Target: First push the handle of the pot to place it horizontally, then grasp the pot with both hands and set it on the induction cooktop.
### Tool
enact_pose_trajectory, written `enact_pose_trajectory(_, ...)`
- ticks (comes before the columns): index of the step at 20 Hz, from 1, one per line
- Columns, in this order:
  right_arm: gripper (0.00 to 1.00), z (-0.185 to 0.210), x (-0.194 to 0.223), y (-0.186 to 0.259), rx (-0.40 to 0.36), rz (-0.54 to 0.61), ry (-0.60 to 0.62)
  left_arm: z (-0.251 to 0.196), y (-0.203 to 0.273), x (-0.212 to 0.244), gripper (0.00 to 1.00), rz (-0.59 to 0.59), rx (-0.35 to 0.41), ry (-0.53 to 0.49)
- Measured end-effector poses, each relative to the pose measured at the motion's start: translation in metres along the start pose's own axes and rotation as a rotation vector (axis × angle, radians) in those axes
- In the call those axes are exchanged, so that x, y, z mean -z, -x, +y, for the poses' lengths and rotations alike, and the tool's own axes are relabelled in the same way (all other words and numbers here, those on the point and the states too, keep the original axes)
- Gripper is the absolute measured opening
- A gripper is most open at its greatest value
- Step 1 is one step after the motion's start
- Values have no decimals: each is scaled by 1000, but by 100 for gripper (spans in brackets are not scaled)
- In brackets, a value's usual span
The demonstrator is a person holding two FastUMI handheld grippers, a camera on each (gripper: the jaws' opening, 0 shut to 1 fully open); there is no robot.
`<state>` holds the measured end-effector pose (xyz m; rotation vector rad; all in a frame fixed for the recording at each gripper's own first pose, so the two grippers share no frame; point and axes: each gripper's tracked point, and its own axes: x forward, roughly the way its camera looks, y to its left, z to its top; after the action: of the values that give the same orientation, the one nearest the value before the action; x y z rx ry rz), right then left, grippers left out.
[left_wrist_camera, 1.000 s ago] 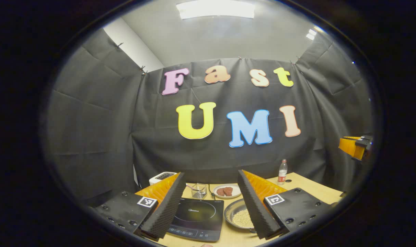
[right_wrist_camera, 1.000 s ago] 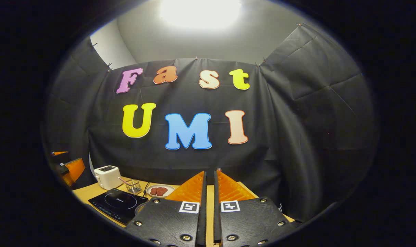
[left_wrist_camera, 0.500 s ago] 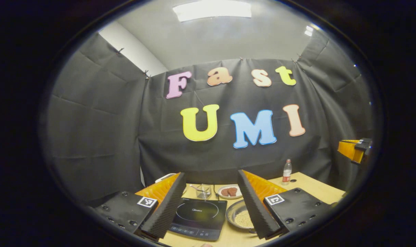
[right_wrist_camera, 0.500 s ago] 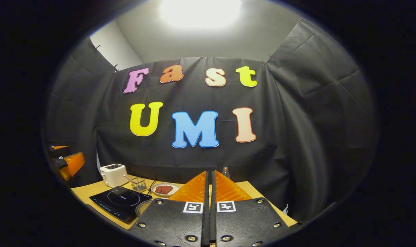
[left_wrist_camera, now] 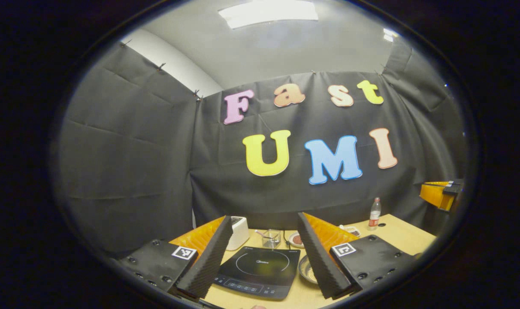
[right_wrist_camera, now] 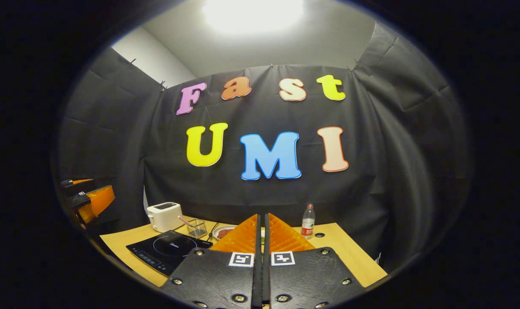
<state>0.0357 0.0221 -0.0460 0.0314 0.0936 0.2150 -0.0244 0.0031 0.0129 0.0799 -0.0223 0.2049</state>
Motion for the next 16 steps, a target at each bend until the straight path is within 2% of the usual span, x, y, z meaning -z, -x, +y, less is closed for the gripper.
enact_pose_trajectory(6,0,48,24,-22,-85,64,11,26,-23,3,92,-8,-22,17)
enact_pose_trajectory(7,0,56,28,-25,-99,74,13,31,-26,5,99,-7,-26,18)
enact_pose_trajectory(9,0,72,39,-31,-127,97,23,40,-32,9,92,-4,-35,15)
enact_pose_trajectory(16,0,115,83,-43,-216,206,28,69,-42,22,92,14,-61,23)
